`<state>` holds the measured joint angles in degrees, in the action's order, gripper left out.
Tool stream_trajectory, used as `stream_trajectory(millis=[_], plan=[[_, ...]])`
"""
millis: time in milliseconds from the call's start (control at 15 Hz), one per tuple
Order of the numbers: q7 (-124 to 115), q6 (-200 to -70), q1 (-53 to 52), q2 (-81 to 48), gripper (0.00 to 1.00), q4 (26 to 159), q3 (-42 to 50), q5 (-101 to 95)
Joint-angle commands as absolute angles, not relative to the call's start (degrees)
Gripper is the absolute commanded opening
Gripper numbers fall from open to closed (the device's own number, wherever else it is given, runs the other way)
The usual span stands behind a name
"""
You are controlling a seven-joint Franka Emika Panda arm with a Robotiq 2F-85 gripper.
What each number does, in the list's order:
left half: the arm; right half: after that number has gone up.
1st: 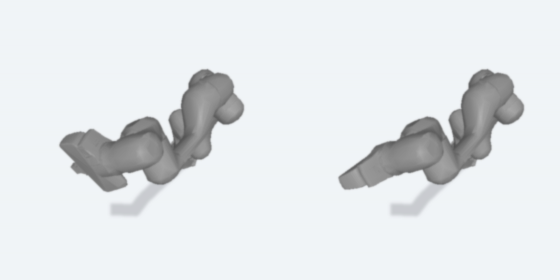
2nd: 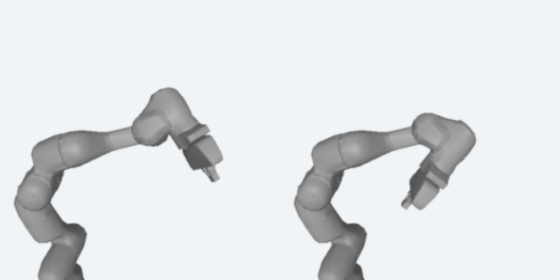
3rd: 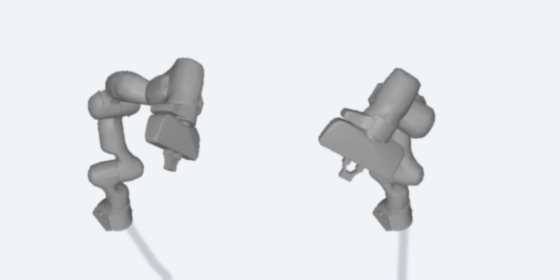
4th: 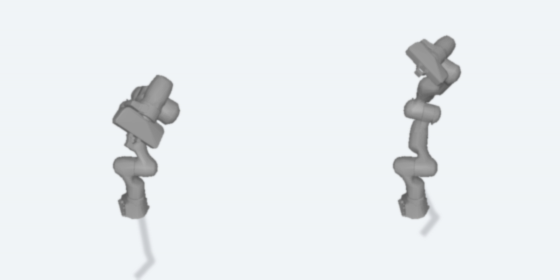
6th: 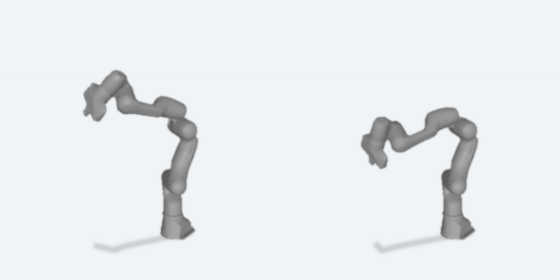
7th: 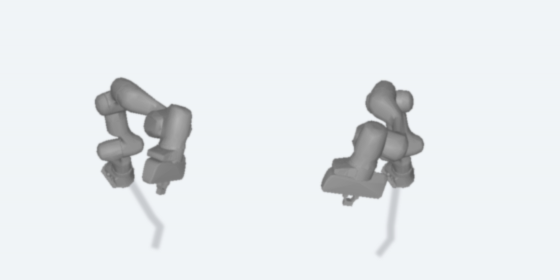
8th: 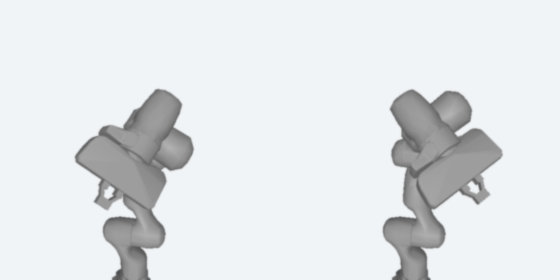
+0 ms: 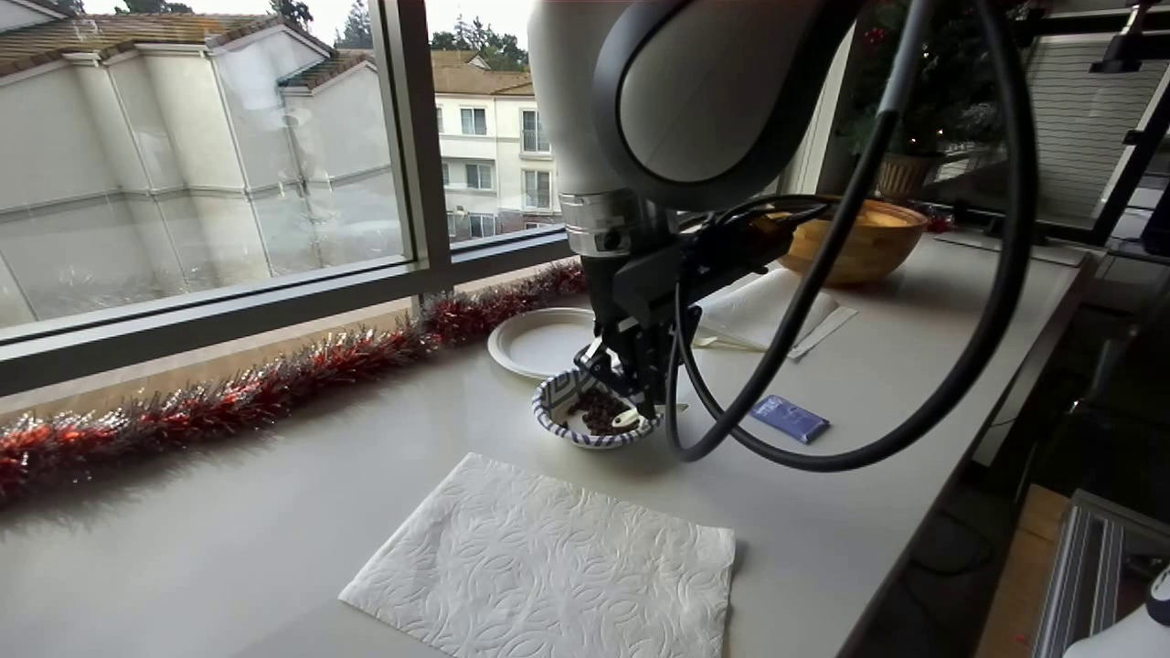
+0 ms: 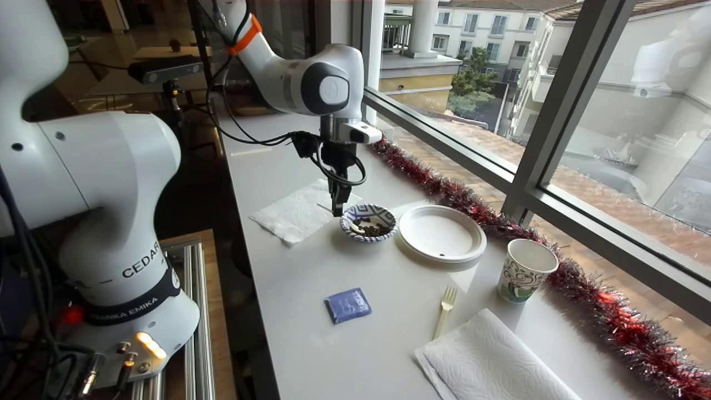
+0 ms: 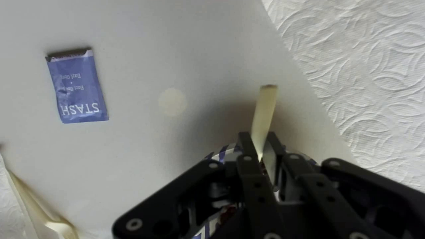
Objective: Use the white spoon to place the contents in the bowl into the coffee cup on the right.
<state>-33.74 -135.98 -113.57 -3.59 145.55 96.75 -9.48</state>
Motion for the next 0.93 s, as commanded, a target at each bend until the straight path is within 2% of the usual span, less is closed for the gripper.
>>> stream_trajectory(millis=[0,67,133,333,400,467,733,800,867], plan=[[-30.82,-133.4,-114.24,0.13,0.03,144.69,97.37,-6.72],[-27.66,-133.51,-102.44,-2.24,0.03,144.45,85.3,-2.41],[-29.76,-132.78,-111.89,0.85,0.03,144.45,95.06,-5.01],[-29.13,-131.67,-109.68,1.09,0.03,144.21,93.36,-4.21],[-26.05,-131.79,-98.37,-1.72,0.03,144.07,81.93,0.12],[-28.69,-131.41,-107.12,1.45,0.03,144.2,91.36,-3.11],[-28.24,-132.17,-104.68,1.12,0.03,144.39,90.13,-2.83],[-25.15,-132.45,-93.65,-1.88,0.03,144.25,79.04,1.31],[-27.85,-132.3,-102.32,0.89,0.03,144.49,88.11,-1.97]])
